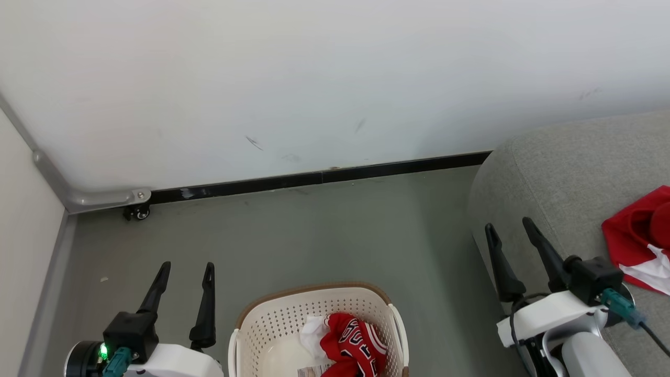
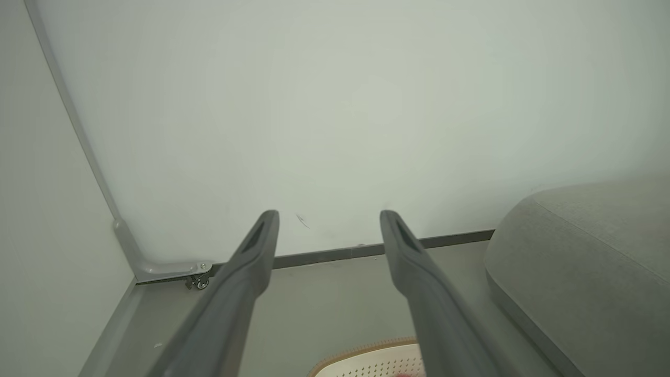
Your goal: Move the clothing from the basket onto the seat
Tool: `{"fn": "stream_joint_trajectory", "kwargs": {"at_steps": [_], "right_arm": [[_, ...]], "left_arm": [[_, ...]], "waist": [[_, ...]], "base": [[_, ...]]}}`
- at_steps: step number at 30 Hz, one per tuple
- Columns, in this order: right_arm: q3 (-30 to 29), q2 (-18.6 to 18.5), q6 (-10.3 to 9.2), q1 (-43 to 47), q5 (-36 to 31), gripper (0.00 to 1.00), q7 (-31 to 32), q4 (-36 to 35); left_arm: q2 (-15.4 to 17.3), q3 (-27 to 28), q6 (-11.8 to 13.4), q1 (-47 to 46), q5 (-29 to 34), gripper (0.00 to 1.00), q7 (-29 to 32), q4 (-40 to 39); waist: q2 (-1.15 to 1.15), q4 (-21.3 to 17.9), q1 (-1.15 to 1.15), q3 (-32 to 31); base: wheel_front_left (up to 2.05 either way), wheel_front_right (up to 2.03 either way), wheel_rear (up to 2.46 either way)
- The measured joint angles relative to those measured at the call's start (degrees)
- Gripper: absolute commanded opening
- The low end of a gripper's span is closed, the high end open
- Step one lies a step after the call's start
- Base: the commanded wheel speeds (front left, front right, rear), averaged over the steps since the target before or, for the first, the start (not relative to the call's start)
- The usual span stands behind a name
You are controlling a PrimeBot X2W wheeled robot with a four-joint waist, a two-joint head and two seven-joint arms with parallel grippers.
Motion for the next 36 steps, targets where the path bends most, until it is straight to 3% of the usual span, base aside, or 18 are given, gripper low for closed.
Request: {"fn": "stream_joint_trajectory", "kwargs": {"at_steps": [36], "right_arm": [[-0.89,2.48,0.0,11.37,-3.35,1.0,2.14,-8.13]], "left_arm": [[-0.31,3.03,1.53,5.55,2.68,1.0,0.0,-1.69]], "waist": [[0.0,-1.02,0.0,-2.66]], "base": [[0.0,0.0,0.0]]}}
